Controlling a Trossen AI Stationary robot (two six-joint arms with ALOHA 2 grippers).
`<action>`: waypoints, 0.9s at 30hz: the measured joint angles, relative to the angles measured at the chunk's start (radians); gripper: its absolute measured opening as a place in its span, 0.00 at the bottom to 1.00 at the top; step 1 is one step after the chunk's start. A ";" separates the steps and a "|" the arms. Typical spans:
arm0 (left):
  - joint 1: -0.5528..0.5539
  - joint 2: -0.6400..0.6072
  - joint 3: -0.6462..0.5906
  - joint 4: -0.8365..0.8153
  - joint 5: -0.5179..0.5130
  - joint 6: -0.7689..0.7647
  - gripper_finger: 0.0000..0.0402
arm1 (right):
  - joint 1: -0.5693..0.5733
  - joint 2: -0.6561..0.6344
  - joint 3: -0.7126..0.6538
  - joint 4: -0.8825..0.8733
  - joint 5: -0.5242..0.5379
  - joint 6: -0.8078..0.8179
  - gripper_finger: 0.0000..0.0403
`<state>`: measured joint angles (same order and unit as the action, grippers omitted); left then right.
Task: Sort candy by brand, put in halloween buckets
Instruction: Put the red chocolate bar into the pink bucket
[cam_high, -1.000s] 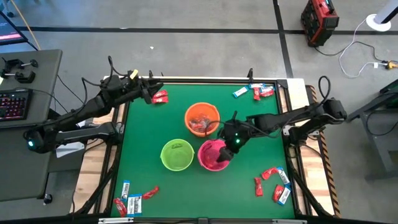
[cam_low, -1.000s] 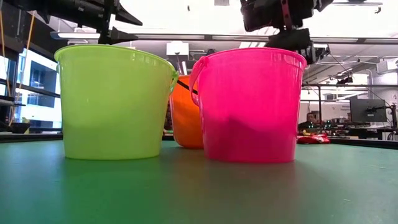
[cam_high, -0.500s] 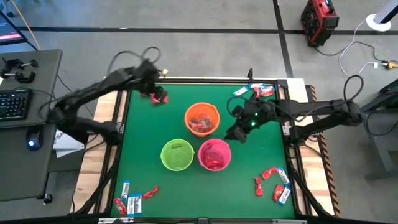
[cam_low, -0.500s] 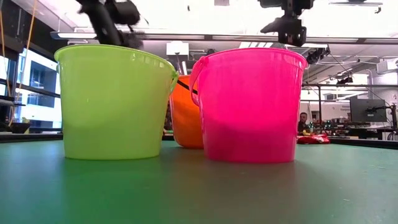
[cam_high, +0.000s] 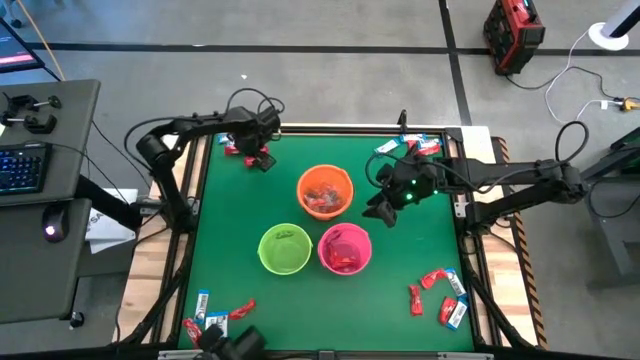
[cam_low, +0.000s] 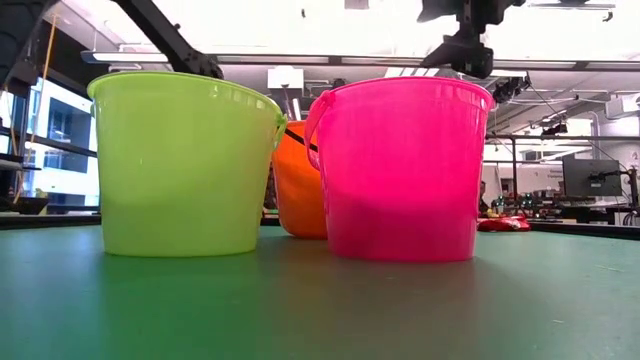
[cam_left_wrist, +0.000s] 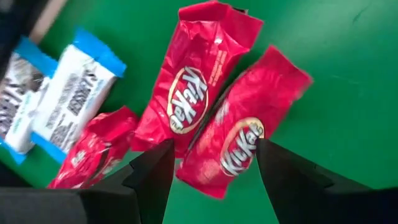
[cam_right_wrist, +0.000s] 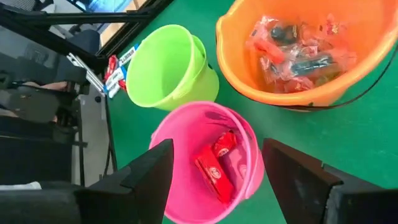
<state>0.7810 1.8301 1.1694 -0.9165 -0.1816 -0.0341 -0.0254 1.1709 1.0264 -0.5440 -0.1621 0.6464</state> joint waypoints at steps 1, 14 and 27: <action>0.002 0.010 0.000 0.003 0.000 0.005 0.54 | 0.000 0.000 0.000 -0.004 0.001 0.000 0.59; -0.017 0.023 0.001 -0.055 0.106 0.085 0.20 | 0.000 0.000 0.000 -0.032 0.058 -0.044 0.59; 0.008 -0.199 -0.001 -0.064 0.071 0.094 0.01 | -0.001 0.000 0.000 -0.059 0.058 -0.076 0.59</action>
<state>0.7892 1.6311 1.1687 -0.9802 -0.1107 0.0602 -0.0261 1.1713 1.0264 -0.6033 -0.1040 0.5708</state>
